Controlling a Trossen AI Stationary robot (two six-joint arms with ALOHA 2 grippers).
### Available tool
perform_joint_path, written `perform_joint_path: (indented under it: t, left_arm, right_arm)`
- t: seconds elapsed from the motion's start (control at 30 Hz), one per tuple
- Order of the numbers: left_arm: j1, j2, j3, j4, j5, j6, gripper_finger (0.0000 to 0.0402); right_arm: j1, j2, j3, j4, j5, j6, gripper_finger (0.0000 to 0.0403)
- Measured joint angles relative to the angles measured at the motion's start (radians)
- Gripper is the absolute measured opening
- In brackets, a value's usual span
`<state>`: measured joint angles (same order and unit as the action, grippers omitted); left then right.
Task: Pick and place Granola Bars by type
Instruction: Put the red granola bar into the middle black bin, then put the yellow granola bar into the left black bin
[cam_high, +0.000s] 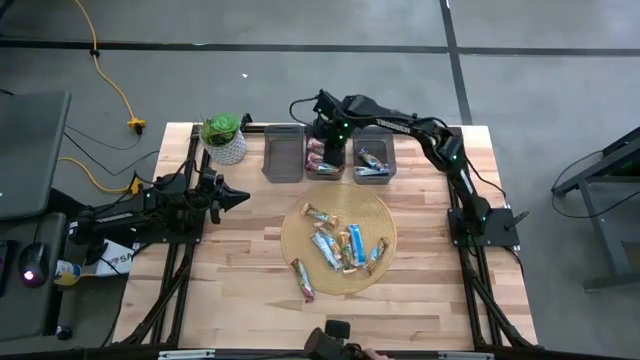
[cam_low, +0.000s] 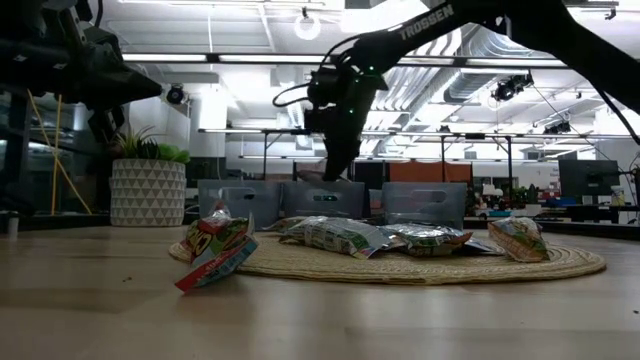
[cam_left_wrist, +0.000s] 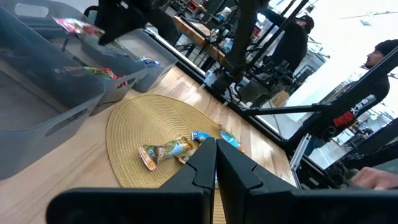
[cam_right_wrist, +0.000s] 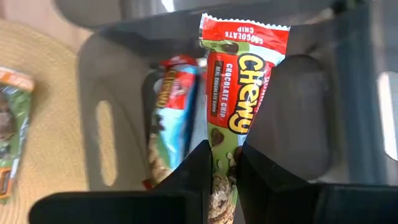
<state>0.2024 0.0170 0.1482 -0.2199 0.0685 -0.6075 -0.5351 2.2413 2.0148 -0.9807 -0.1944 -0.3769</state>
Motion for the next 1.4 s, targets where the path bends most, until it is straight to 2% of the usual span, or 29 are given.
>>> perform_joint_path:
  t: [0.23, 0.63, 1.1, 1.4]
  left_arm:
    - [0.0, 0.0, 0.0, 0.0, 0.0, 0.0, 0.001]
    - [0.0, 0.0, 0.0, 0.0, 0.0, 0.0, 0.001]
    - [0.0, 0.0, 0.0, 0.0, 0.009, -0.007, 0.001]
    - [0.0, 0.0, 0.0, -0.001, 0.01, -0.01, 0.001]
  right_arm:
    - [0.036, 0.005, 0.0, -0.002, -0.036, -0.05, 0.0048]
    - [0.04, 0.006, 0.0, -0.001, -0.009, -0.024, 0.0051]
    - [0.04, 0.0, 0.0, -0.002, 0.027, 0.048, 0.0143]
    - [0.06, -0.144, -0.002, 0.044, 0.047, 0.066, 0.0177]
